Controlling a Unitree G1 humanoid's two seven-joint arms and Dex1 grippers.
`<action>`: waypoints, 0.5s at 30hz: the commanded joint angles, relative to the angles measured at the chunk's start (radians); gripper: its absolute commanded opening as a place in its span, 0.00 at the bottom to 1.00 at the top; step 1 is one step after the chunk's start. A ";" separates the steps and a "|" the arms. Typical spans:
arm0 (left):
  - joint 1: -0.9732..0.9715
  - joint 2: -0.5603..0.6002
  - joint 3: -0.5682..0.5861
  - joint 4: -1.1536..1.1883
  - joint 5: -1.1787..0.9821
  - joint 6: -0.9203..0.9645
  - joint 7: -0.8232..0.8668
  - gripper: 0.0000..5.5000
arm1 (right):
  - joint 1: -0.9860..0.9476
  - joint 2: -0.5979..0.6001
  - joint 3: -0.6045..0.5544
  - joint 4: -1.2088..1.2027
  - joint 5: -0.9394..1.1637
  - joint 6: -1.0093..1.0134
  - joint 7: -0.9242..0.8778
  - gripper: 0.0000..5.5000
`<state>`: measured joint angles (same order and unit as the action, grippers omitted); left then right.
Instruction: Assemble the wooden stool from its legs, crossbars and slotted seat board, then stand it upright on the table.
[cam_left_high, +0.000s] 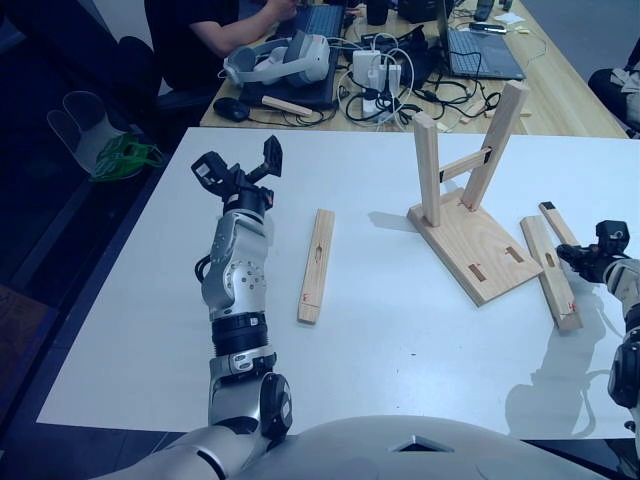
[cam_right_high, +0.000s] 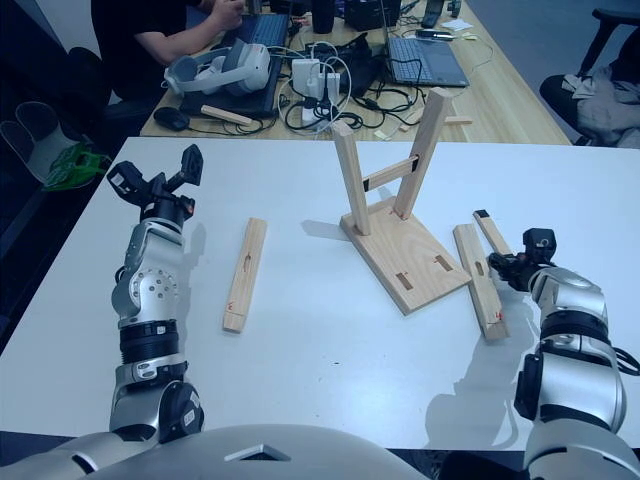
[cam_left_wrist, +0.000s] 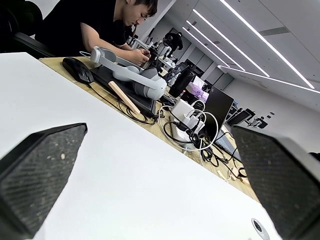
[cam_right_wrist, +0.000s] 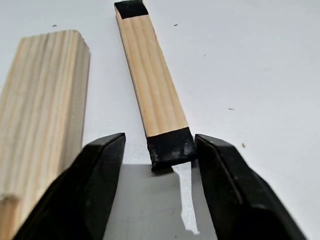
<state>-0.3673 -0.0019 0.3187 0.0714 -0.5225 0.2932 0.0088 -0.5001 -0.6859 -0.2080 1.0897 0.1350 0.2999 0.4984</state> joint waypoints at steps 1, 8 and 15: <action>-0.017 0.002 0.005 0.015 -0.003 0.007 0.003 0.98 | 0.149 0.083 0.074 0.045 -0.076 -0.046 -0.049 0.36; -0.016 0.003 0.009 0.018 -0.002 0.002 0.000 0.98 | 0.178 0.080 0.057 -0.050 -0.078 -0.241 -0.197 0.24; -0.015 0.003 0.013 0.027 0.003 -0.009 -0.003 0.98 | 0.192 0.066 0.033 -0.201 -0.098 -0.399 -0.310 0.24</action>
<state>-0.3703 -0.0019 0.3324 0.0917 -0.5225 0.2897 0.0075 -0.3175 -0.6278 -0.1693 0.9271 0.0510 -0.0610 0.2204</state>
